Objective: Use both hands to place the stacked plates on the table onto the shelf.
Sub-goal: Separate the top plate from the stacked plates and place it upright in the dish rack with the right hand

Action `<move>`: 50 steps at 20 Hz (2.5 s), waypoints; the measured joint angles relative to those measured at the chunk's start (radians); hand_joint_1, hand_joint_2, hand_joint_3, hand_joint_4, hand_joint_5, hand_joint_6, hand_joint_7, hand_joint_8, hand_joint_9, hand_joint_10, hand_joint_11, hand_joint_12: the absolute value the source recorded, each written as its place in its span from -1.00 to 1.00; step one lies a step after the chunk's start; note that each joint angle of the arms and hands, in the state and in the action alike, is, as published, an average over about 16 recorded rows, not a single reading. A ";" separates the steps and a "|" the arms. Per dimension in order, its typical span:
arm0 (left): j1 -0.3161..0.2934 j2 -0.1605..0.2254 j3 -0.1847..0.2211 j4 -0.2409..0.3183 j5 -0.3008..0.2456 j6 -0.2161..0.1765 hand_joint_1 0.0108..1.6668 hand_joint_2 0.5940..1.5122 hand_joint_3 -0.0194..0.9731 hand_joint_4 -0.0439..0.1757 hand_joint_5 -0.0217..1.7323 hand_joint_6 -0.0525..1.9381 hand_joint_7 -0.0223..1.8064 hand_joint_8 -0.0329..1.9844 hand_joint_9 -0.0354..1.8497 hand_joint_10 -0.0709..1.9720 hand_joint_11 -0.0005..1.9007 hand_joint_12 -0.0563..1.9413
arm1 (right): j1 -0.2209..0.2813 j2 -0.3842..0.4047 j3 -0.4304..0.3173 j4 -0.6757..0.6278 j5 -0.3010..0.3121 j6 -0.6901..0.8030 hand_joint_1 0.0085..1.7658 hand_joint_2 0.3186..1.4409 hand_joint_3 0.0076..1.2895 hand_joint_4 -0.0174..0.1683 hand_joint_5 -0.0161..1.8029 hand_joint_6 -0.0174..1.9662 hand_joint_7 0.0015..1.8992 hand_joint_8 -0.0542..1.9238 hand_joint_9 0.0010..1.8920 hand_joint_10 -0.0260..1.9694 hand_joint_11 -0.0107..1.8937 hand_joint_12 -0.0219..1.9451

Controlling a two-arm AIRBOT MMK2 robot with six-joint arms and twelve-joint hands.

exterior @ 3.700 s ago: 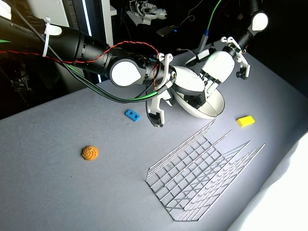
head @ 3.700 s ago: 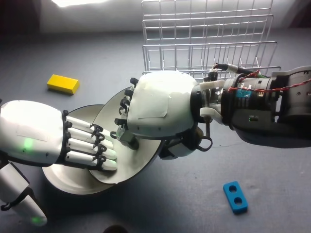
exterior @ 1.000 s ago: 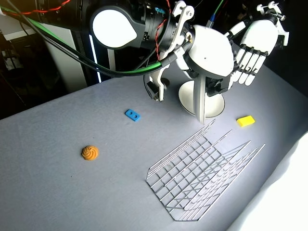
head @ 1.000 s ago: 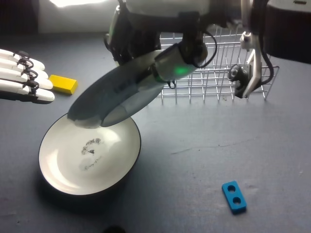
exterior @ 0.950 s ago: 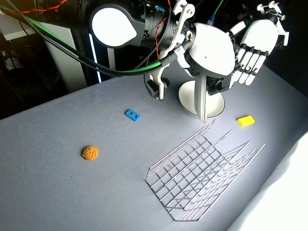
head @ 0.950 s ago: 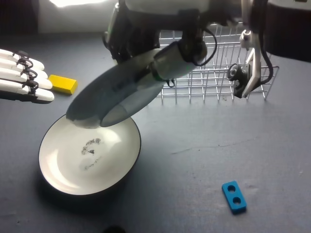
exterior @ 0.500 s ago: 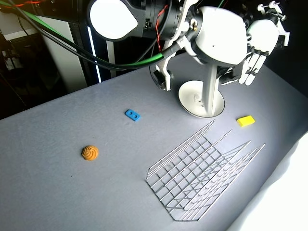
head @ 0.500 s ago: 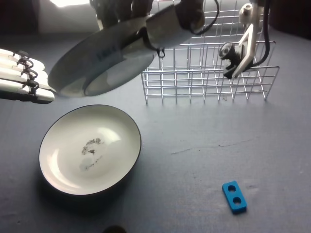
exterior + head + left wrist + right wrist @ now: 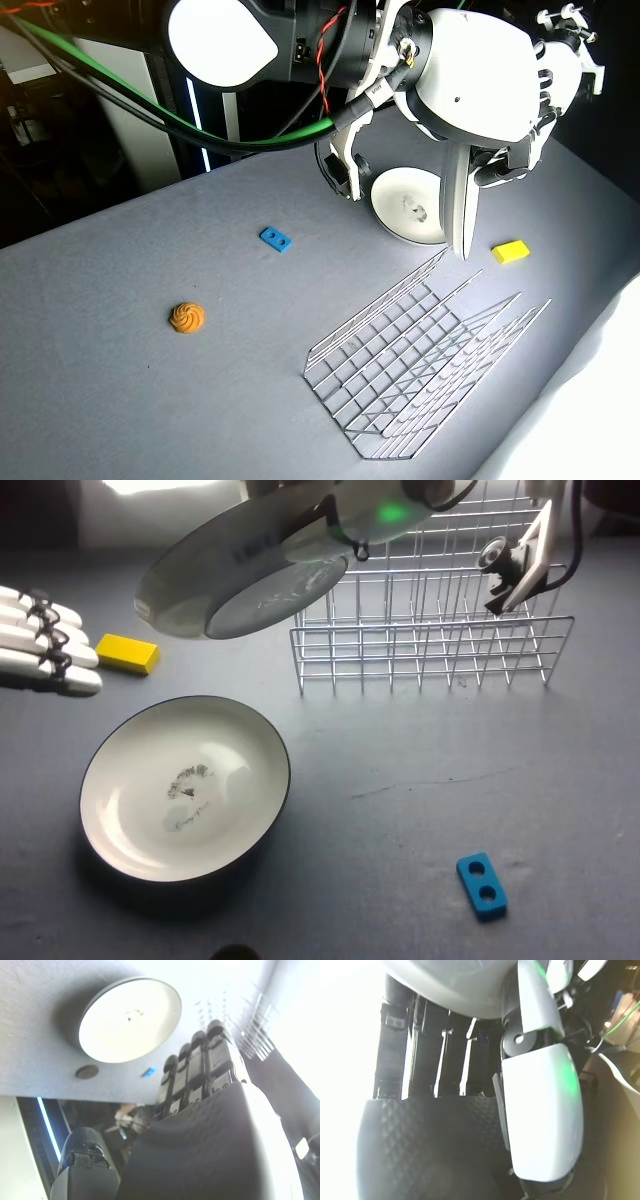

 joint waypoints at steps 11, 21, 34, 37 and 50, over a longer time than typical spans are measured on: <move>0.023 -0.008 0.025 0.009 0.006 0.001 -1.00 0.01 -0.93 -0.57 -0.95 -0.93 -0.96 -0.97 -0.94 -0.91 -0.98 -0.93 | 0.003 0.017 0.037 0.047 0.042 0.004 0.39 0.21 -0.99 -0.90 0.09 -0.17 0.19 -0.14 0.39 -0.84 -0.14 0.12; 0.028 -0.011 0.028 0.009 0.007 0.001 -0.99 0.00 -0.93 -0.58 -0.95 -0.93 -0.96 -0.97 -0.94 -0.92 -0.99 -0.93 | -0.002 0.042 0.064 0.126 0.064 -0.004 0.40 0.21 -0.99 -0.88 0.09 -0.19 0.19 -0.14 0.33 -0.71 -0.14 0.11; 0.052 -0.035 0.025 0.018 0.011 0.002 -1.00 -0.03 -0.93 -0.58 -0.95 -0.93 -0.96 -0.97 -0.94 -0.91 -0.98 -0.93 | -0.007 0.067 0.090 0.316 0.066 -0.078 0.40 0.21 -0.99 -0.85 0.09 -0.19 0.19 -0.13 0.37 -0.80 -0.12 0.11; 0.065 -0.045 0.023 0.019 0.013 0.004 -1.00 -0.03 -0.93 -0.58 -0.95 -0.93 -0.96 -0.97 -0.94 -0.91 -0.98 -0.93 | -0.009 0.070 0.100 0.372 0.064 -0.103 0.40 0.21 -0.99 -0.86 0.10 -0.19 0.19 -0.13 0.38 -0.80 -0.12 0.11; 0.132 -0.101 0.028 0.016 0.026 0.030 -1.00 -0.01 -0.93 -0.60 -0.95 -0.93 -0.96 -0.97 -0.94 -0.92 -0.99 -0.93 | -0.030 0.078 0.166 0.533 0.032 -0.159 0.40 0.21 -0.99 -0.89 0.10 -0.21 0.19 -0.13 0.39 -0.84 -0.13 0.09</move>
